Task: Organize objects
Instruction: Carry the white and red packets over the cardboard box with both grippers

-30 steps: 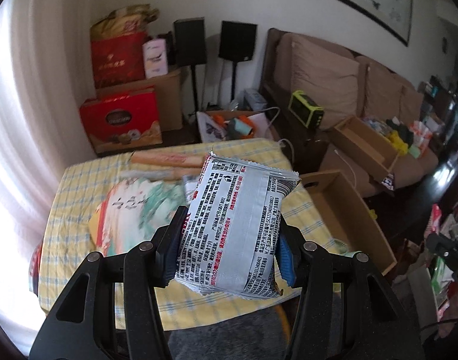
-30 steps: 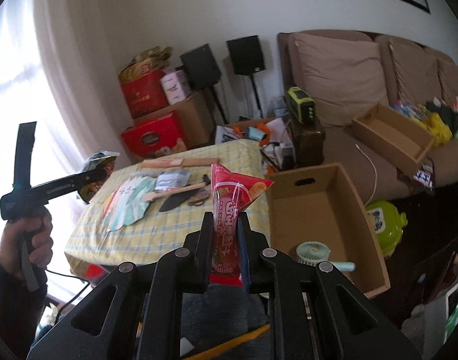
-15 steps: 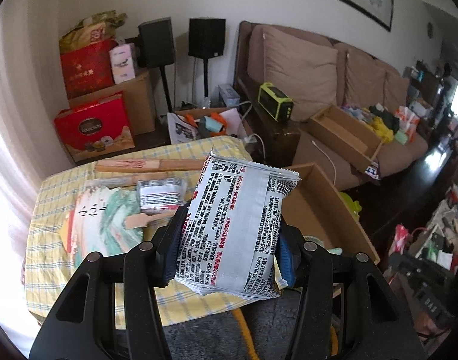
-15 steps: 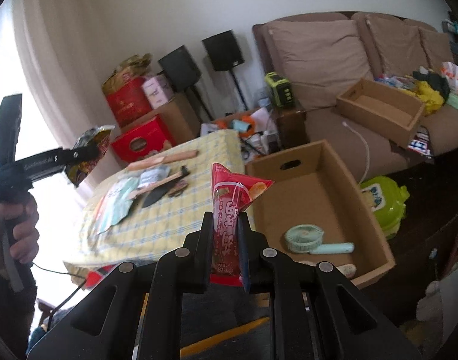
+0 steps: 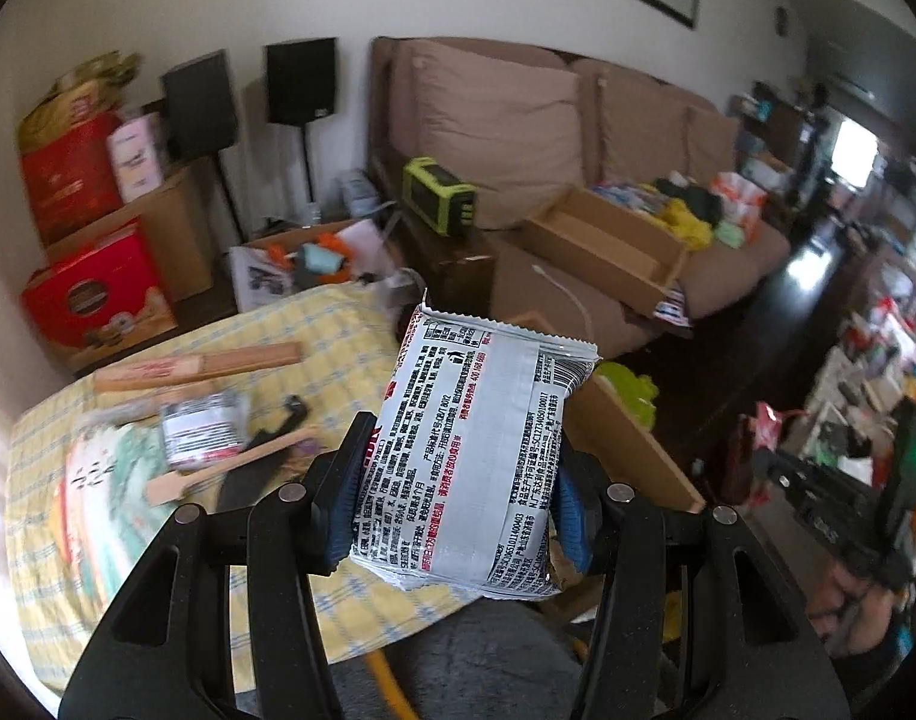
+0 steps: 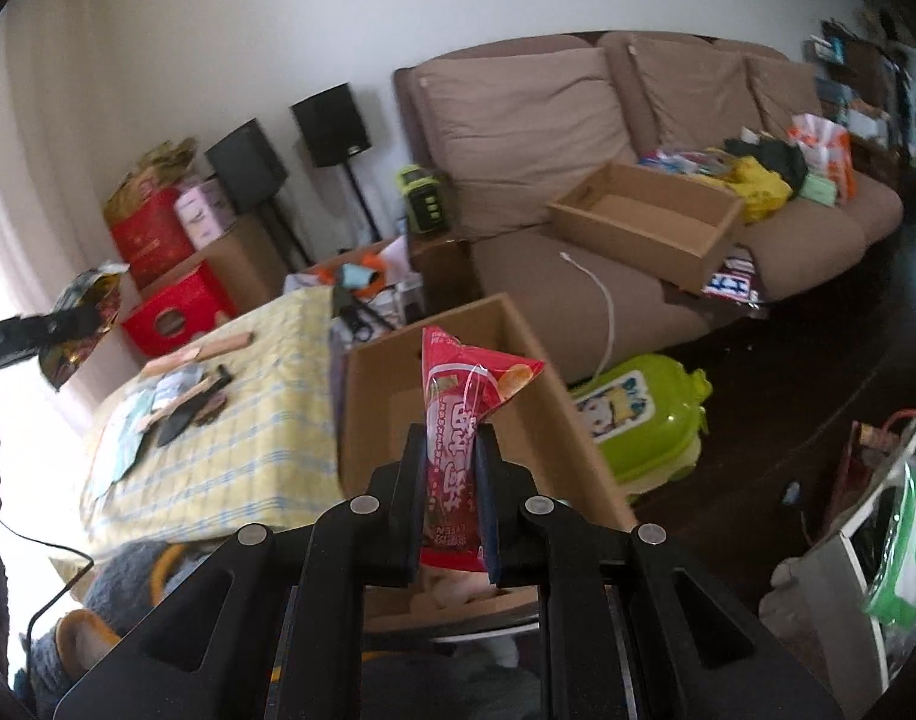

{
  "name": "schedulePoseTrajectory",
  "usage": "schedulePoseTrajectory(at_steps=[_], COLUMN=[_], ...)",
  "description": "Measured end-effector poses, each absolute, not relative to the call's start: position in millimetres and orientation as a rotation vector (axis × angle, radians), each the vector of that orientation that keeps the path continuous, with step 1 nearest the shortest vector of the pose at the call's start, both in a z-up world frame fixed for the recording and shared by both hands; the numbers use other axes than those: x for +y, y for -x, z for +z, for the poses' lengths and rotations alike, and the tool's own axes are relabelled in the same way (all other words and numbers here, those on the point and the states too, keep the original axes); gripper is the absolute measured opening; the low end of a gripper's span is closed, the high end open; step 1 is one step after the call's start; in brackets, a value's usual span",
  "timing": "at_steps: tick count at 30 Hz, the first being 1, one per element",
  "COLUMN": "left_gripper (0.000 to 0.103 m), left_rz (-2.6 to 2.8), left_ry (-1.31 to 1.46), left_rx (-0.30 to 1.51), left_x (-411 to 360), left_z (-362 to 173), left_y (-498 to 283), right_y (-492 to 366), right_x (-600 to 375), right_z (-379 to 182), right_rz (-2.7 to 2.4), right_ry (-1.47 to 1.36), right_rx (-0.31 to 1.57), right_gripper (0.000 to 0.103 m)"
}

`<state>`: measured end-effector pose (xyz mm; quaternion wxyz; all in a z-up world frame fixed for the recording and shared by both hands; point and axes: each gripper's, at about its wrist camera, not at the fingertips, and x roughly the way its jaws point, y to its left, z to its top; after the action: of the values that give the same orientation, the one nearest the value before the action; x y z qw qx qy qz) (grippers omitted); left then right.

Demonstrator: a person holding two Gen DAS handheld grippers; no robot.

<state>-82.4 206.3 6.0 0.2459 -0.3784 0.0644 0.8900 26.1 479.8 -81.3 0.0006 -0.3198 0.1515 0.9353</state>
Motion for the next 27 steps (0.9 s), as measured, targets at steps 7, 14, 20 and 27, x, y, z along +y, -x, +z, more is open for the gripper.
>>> schedulePoseTrajectory(at_steps=[7,14,20,27], left_gripper=[0.050,0.050,0.050,0.050], left_rz=[2.335,2.287,2.269,2.262], left_ry=[0.994,0.931,0.965,1.041], left_rx=[0.156,0.152,0.145,0.214], left_x=[239,275,303,318], left_z=[-4,-14,-44,-74], left_y=[67,54,60,80], right_y=[-29,-25,-17,-8], right_x=[513,525,522,515], right_z=[-100,-119,-139,-153], right_rz=[2.851,2.854,2.885,2.884], right_ry=[1.005,1.027,1.077,1.129], right_rx=[0.497,0.569,0.664,0.662], right_gripper=[0.014,0.014,0.014,0.014])
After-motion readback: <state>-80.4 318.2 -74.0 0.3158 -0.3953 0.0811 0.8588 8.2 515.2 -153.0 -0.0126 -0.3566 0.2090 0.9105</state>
